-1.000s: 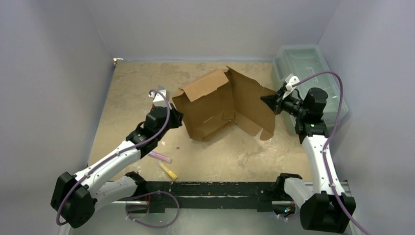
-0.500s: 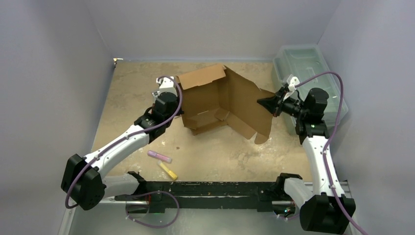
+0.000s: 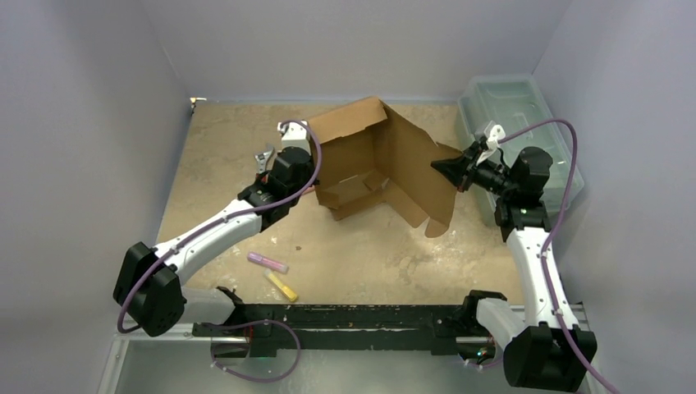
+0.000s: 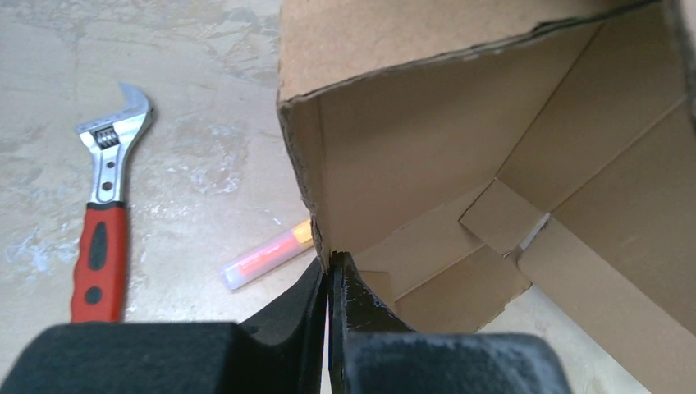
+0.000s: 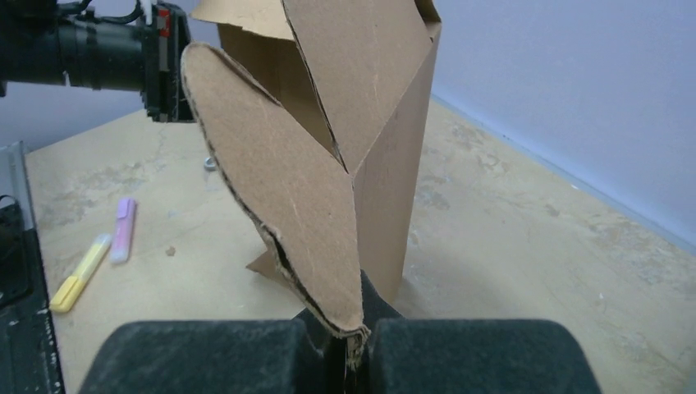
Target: Fold the paper box
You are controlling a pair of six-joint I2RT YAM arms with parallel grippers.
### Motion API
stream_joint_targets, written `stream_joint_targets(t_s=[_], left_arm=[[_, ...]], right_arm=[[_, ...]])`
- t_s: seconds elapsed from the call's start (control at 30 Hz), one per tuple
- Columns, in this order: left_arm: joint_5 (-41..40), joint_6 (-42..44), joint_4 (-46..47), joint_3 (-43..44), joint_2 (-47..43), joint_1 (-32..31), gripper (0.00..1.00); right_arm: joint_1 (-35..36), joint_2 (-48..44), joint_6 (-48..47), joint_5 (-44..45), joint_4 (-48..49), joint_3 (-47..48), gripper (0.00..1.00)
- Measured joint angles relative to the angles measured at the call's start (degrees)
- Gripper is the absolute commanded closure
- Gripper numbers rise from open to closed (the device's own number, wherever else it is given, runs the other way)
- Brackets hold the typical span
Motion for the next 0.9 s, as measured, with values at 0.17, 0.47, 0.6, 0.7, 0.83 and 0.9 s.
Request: stream_joint_targets(t_s=[0.17, 0.47, 0.6, 0.7, 0.83, 0.9], left_arm=[[0.02, -0.42, 3.34, 0.00, 2.19, -0.44, 1.00], [-0.02, 0.59, 11.93, 1.14, 7.80, -0.42, 1.00], [-0.02, 1.84, 15.15, 1.16, 10.97, -0.42, 1.00], [0.07, 2.69, 16.72, 1.16, 12.63, -0.39, 1.00], [1.05, 3.08, 18.25, 1.20, 13.16, -0.37, 0.99], [1.79, 3.06, 18.47, 1.22, 13.16, -0.31, 0.89]], right_arm=[[0.66, 1.60, 0.57, 5.14, 2.14, 0.00, 1.00], [1.03, 2.91, -0.02, 8.55, 11.67, -4.39, 1.00], [1.03, 2.97, -0.39, 8.63, 17.33, -9.44, 1.00], [1.03, 3.02, -0.13, 8.83, 21.55, -12.31, 1.00], [1.03, 3.15, 0.55, 9.11, 26.29, -15.21, 1.00], [1.03, 3.54, 0.76, 9.75, 27.89, -15.87, 1.00]])
